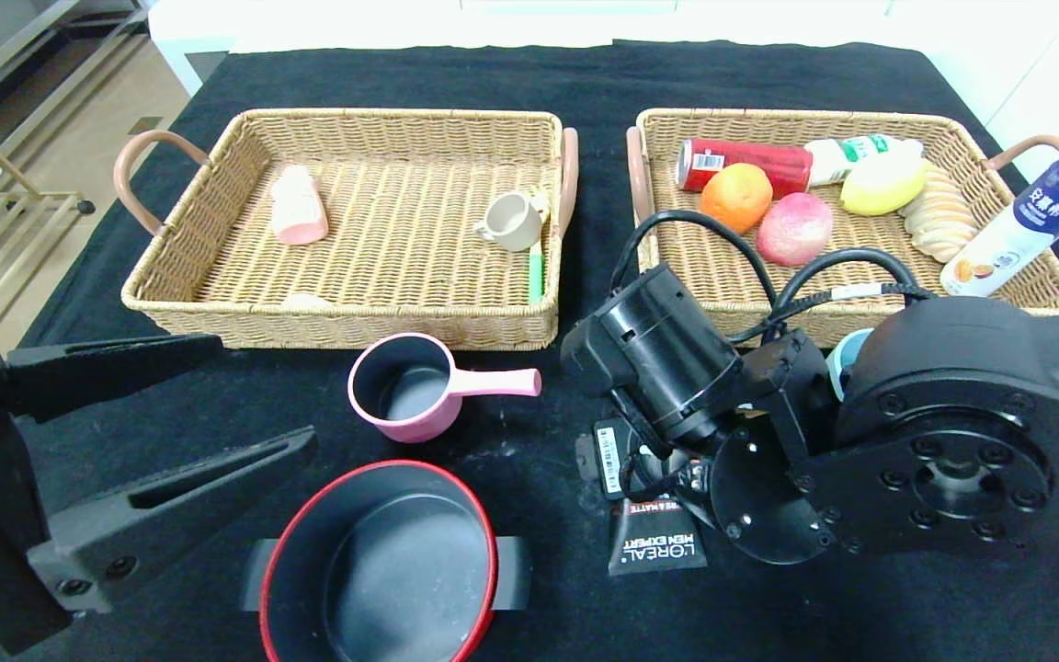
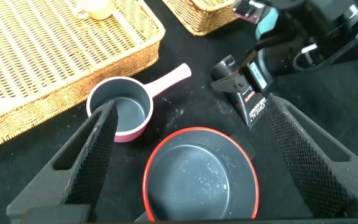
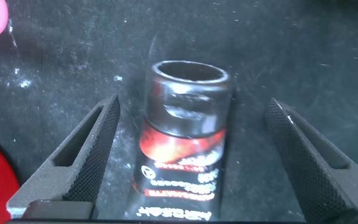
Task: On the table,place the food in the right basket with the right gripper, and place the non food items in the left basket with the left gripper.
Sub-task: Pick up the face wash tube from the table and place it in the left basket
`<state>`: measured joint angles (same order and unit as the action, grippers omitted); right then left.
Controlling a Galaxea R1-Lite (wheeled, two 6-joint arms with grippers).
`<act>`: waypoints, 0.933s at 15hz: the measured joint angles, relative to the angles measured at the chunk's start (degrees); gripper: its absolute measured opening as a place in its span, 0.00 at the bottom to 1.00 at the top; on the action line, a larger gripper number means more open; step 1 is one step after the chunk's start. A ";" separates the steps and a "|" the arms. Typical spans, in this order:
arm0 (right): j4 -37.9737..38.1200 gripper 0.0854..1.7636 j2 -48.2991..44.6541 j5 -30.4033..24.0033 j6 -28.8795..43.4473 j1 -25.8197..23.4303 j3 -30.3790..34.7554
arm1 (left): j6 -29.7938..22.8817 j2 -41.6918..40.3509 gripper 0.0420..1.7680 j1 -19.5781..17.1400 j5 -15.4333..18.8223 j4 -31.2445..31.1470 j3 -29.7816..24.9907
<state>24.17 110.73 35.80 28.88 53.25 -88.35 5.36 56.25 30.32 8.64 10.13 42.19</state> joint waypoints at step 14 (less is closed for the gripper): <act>1.01 0.47 1.16 -0.02 0.83 -0.27 -0.35 | -0.02 -0.10 0.97 0.00 0.01 0.00 0.00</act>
<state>25.19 111.89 35.78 29.71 52.98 -88.70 5.34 56.15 30.32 8.66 10.13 42.19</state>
